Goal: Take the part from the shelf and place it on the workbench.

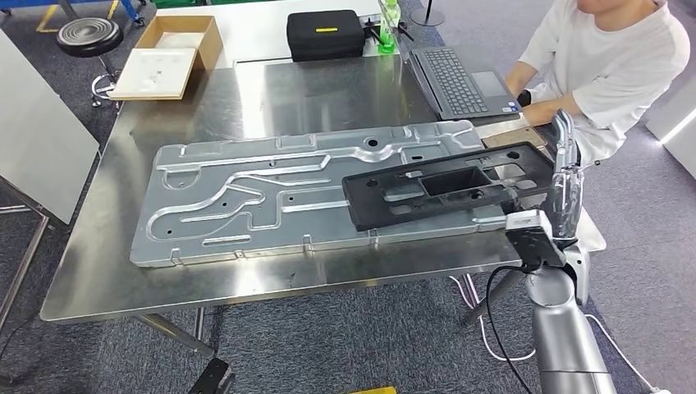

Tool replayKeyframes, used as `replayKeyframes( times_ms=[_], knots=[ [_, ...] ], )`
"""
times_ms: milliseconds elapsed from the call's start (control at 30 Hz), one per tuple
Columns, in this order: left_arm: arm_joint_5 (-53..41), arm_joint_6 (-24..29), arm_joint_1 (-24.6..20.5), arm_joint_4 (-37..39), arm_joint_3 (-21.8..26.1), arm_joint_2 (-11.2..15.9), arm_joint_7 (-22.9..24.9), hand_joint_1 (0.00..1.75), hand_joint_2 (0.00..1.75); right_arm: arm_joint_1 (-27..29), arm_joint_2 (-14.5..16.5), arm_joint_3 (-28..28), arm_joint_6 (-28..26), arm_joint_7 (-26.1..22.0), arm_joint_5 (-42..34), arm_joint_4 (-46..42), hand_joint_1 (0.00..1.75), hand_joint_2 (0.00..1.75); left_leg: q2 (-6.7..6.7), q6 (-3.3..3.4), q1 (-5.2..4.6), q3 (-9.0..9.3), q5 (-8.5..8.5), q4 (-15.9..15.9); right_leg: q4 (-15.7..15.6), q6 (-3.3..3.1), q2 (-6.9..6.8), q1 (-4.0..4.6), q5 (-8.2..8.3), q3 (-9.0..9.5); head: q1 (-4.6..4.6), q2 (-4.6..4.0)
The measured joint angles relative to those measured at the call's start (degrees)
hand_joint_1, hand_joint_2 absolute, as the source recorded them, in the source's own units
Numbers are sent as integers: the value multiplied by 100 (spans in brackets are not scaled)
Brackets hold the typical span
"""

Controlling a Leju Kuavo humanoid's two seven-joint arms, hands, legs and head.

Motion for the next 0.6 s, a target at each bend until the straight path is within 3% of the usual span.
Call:
replayKeyframes(
  times_ms=[67,133,167,200,233,267,333,400,467,500,567,600],
  knots=[
    [3,-1,-10,-1,0,-4,-1,0,0,17,0,241,-203,60,410,-179,0,0,-6,-60,11,-177,-243,395,-38,-75,-37,-23,13,25,-1,0],
    [-2,-1,-12,-1,0,-17,-1,0,0,41,0,482,-344,154,753,-333,0,0,-6,-104,40,-528,-584,1129,-35,-126,-92,-4,-3,31,0,0],
    [-5,-1,-9,-1,0,-23,-1,0,0,55,0,590,-375,193,857,-392,0,0,-5,-121,57,-677,-676,1422,-30,-136,-121,5,-12,32,0,0],
    [-8,-1,-4,-1,0,-26,1,0,0,67,0,698,-395,224,924,-445,0,0,-3,-133,71,-741,-663,1533,-23,-139,-149,10,-21,34,-1,0],
    [-8,0,-3,-1,0,-27,3,0,0,75,0,794,-410,243,967,-489,0,0,6,-141,84,-700,-547,1431,-13,-135,-177,11,-33,40,-1,0],
    [-9,1,-5,-1,0,-26,5,0,0,79,0,880,-427,262,1007,-531,0,0,38,-143,91,-554,-354,1126,1,-124,-209,10,-50,50,-1,0],
    [-11,1,-23,-1,0,-29,12,0,0,80,-4,1010,-467,316,1103,-608,0,0,224,-119,74,-205,-45,386,39,-79,-278,25,-96,66,0,0],
    [-17,0,-43,-1,0,-33,20,0,0,80,-15,1113,-504,375,1189,-670,0,0,328,-58,41,-62,30,50,61,-31,-357,55,-126,69,4,0],
    [-24,-1,-46,-1,0,-34,26,0,0,81,-22,1205,-530,415,1232,-711,0,0,229,13,28,-66,47,23,57,19,-437,61,-141,80,5,0],
    [-26,-1,-46,-1,0,-37,27,0,0,82,-23,1241,-537,425,1240,-729,0,0,178,46,32,-59,63,1,81,50,-415,47,-172,83,5,0],
    [-29,-1,-57,-1,0,-43,28,0,0,83,-32,1279,-549,439,1251,-760,0,0,82,113,49,-39,94,-41,362,105,-235,11,-372,-34,7,0],
    [-30,-1,-63,-1,0,-45,29,0,0,88,-45,1290,-555,452,1266,-770,0,0,33,134,52,-37,99,-47,662,119,-125,-4,-535,-176,7,0]
  ],
)
